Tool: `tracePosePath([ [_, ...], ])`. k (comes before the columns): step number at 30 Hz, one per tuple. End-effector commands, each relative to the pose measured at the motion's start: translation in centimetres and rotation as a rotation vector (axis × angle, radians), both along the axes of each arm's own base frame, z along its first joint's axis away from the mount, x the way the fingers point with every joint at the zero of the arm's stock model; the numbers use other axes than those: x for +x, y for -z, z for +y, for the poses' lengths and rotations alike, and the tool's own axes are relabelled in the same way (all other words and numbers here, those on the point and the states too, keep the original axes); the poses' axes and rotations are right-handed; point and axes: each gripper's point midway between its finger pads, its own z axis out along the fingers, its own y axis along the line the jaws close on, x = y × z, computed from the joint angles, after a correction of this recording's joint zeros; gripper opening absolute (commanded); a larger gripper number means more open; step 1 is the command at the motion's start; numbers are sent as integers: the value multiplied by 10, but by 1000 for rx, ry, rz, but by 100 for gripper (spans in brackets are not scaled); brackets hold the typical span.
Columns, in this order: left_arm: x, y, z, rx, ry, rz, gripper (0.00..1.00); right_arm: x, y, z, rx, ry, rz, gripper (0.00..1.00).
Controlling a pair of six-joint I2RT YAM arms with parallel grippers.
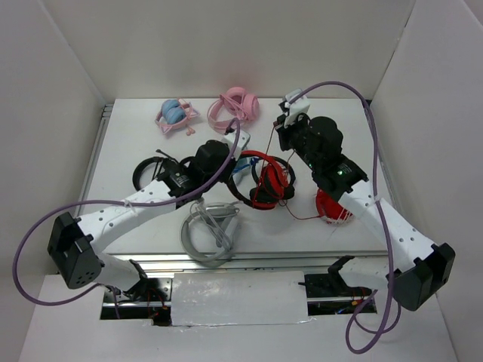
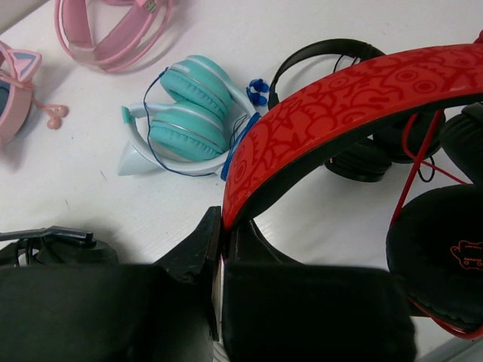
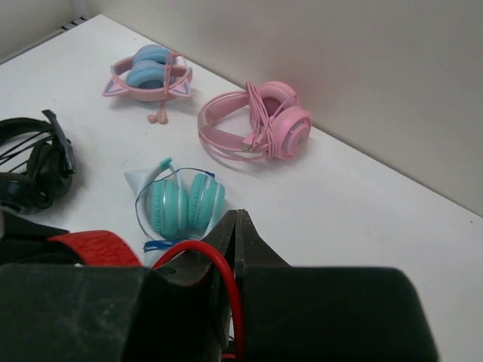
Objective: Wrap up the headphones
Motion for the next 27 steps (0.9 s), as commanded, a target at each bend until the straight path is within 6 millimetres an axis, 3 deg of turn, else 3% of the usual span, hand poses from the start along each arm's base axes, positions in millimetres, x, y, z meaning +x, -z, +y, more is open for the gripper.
tracePosePath([
  [1, -7, -49, -12, -133, 80, -106, 0, 12, -22, -7, 73, -15, -79, 8],
  [7, -24, -73, -5, -204, 109, -127, 0, 31, -4, -40, 129, 76, -56, 9],
  [10, -37, -86, -12, -254, 181, -132, 0, 38, 12, -39, 135, 48, -13, 13],
  [16, -55, -137, -16, -360, 255, -175, 0, 47, 45, -23, 123, -65, 49, 17],
  [17, -56, -157, -16, -389, 259, -201, 0, 44, 51, -17, 120, -111, 64, 19],
  [21, -54, -201, -12, -446, 230, -241, 0, 46, 71, 4, 141, -219, 111, 22],
  [23, -53, -227, -7, -471, 207, -274, 0, 43, 72, 18, 161, -290, 115, 23],
  [24, -54, -249, -7, -495, 212, -297, 0, 47, 78, 23, 166, -304, 129, 24],
  [27, -62, -265, -10, -509, 253, -280, 0, 48, 90, 42, 188, -355, 146, 25],
])
